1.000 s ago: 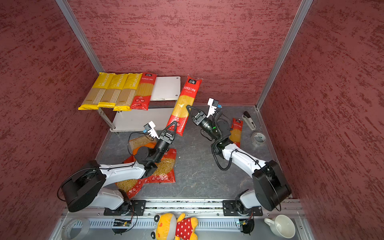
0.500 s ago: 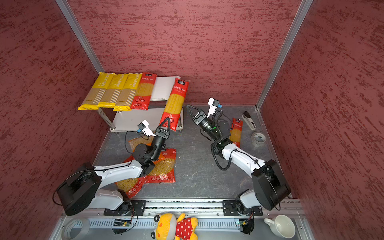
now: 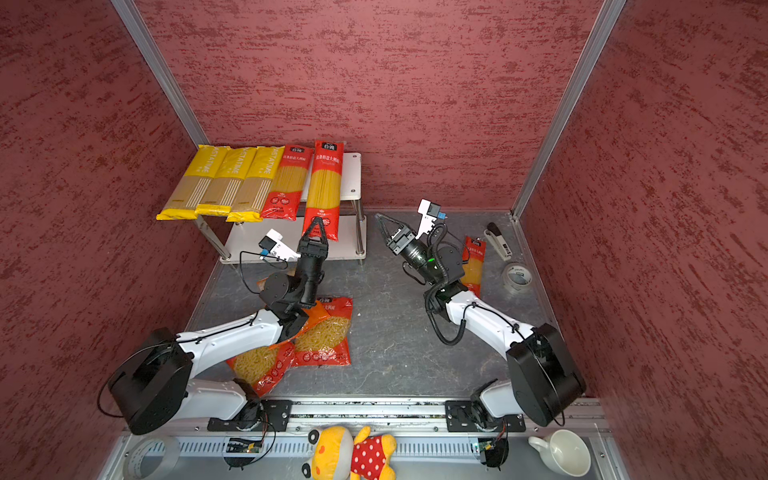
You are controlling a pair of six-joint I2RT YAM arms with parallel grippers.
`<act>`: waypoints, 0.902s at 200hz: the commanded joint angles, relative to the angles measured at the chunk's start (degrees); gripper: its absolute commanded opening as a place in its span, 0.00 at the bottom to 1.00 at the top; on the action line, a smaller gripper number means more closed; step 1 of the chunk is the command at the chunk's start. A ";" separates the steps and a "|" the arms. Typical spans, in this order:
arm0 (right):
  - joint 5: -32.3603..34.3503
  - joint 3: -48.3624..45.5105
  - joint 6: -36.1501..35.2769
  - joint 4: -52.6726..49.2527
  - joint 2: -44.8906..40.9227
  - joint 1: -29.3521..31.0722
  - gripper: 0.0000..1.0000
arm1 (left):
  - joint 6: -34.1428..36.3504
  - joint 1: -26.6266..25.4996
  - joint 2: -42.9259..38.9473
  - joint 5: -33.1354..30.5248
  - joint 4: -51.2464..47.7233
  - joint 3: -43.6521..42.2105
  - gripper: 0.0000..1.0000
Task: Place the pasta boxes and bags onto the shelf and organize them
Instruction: 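Set the red spaghetti pack upright on the top shelf beside the other red pack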
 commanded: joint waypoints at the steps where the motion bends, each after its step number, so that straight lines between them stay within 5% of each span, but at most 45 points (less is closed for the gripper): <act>1: 1.24 -0.84 -0.73 0.61 -1.92 0.46 0.41 | -4.80 1.41 -4.47 -1.74 -5.65 6.48 0.00; 43: 1.85 -2.46 -2.10 -0.97 -3.75 0.46 0.42 | -13.91 6.67 -7.36 0.48 -30.94 13.92 0.00; 72: 2.06 -3.77 -1.61 -0.72 -4.07 0.44 0.42 | -16.46 10.73 -7.85 5.83 -38.29 16.35 0.02; 126: 2.03 -4.06 -1.12 -0.36 -3.96 0.44 0.42 | -20.23 12.41 -4.42 13.25 -38.75 19.85 0.00; 180: 2.46 -4.80 -2.17 -1.63 -5.09 0.41 0.42 | -27.86 11.45 -1.52 8.94 -43.99 21.68 0.00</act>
